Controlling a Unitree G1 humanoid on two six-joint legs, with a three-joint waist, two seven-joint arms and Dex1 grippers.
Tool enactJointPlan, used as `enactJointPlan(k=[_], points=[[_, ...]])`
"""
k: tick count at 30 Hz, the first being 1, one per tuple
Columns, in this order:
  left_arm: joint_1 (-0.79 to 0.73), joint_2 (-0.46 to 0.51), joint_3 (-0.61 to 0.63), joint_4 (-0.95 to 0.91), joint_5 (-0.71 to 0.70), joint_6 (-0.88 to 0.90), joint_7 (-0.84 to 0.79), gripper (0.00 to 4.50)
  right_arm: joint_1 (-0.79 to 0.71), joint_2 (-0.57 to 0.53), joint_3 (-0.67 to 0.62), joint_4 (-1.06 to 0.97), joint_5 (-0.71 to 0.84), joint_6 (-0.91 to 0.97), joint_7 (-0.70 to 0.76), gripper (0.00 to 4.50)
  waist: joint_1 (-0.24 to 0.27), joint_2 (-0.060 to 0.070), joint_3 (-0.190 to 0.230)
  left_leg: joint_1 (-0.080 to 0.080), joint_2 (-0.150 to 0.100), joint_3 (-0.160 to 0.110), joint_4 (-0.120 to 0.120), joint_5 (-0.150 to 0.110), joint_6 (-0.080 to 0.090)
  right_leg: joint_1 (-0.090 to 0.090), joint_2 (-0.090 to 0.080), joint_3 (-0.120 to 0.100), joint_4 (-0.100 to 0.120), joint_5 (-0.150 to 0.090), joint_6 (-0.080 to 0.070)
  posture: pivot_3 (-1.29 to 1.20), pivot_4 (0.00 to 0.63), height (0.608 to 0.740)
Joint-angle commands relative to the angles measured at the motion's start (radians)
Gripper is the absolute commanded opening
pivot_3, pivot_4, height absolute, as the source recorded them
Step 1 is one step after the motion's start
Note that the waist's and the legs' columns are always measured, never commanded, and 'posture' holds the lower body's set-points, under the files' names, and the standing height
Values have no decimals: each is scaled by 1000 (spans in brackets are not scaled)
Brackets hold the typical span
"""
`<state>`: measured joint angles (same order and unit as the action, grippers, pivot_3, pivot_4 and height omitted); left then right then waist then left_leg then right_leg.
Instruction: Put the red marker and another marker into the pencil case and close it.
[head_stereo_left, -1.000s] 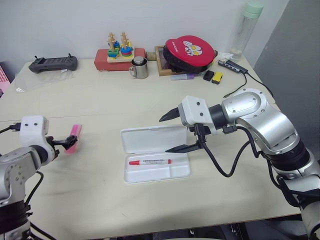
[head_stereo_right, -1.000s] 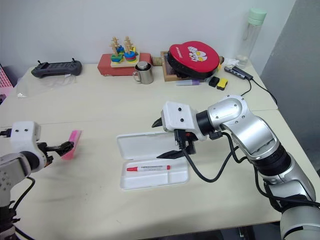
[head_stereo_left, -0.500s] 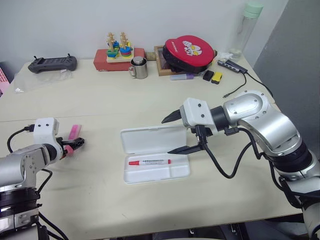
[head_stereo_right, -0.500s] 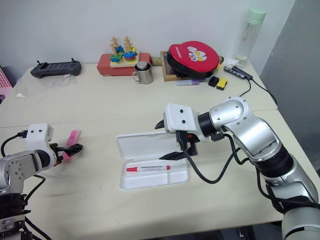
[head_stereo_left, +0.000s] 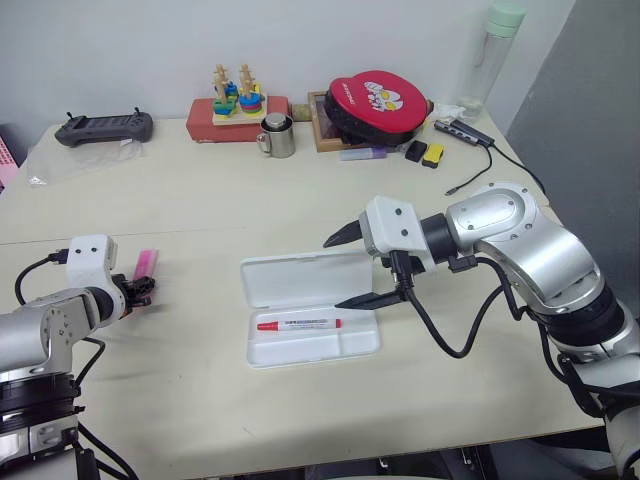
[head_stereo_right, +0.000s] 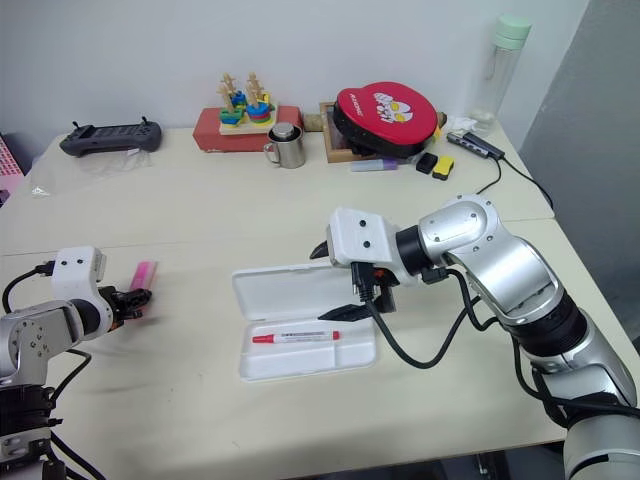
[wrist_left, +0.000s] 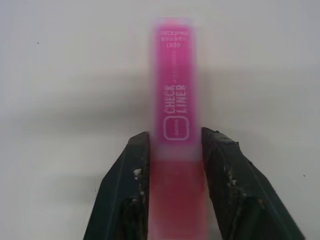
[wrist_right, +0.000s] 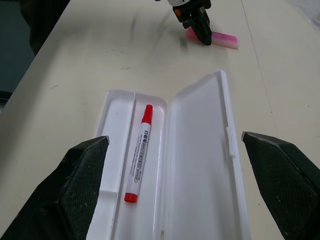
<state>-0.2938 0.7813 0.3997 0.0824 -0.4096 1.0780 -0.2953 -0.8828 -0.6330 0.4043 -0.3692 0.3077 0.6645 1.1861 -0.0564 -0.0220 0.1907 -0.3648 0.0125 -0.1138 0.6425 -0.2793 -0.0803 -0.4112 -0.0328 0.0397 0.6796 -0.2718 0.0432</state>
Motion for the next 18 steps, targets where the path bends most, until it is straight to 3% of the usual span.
enactJointPlan(k=[1,6,12,14,18], points=[[-8,5,31,-8,14,-11,5,1209,4,-10,-27,-30,3,-6,-8,4500,0,0,0,0,0,0,0,0,0,0,0,0,0,0,0,0,150,740],[8,17,8,-31,17,-36,-22,1209,7,-20,-25,-29,2,-9,-3,4500,0,0,0,0,0,0,0,0,0,0,0,0,0,0,0,0,150,740],[100,104,-44,-205,76,-104,-73,1208,5,-43,-30,-30,10,-8,16,4500,1,-1,0,0,0,0,0,0,0,0,-1,0,0,0,0,0,150,740],[139,129,-25,-289,31,-67,-129,1208,6,-58,-32,-24,9,-21,35,4500,2,-1,0,0,0,0,-1,0,0,0,-1,0,0,0,0,0,150,740],[334,236,40,-462,51,-120,-257,1208,22,-127,-43,7,-6,-95,105,4500,-1,-1,1,-1,-1,2,-1,0,0,0,-2,1,-2,0,0,0,150,740]])
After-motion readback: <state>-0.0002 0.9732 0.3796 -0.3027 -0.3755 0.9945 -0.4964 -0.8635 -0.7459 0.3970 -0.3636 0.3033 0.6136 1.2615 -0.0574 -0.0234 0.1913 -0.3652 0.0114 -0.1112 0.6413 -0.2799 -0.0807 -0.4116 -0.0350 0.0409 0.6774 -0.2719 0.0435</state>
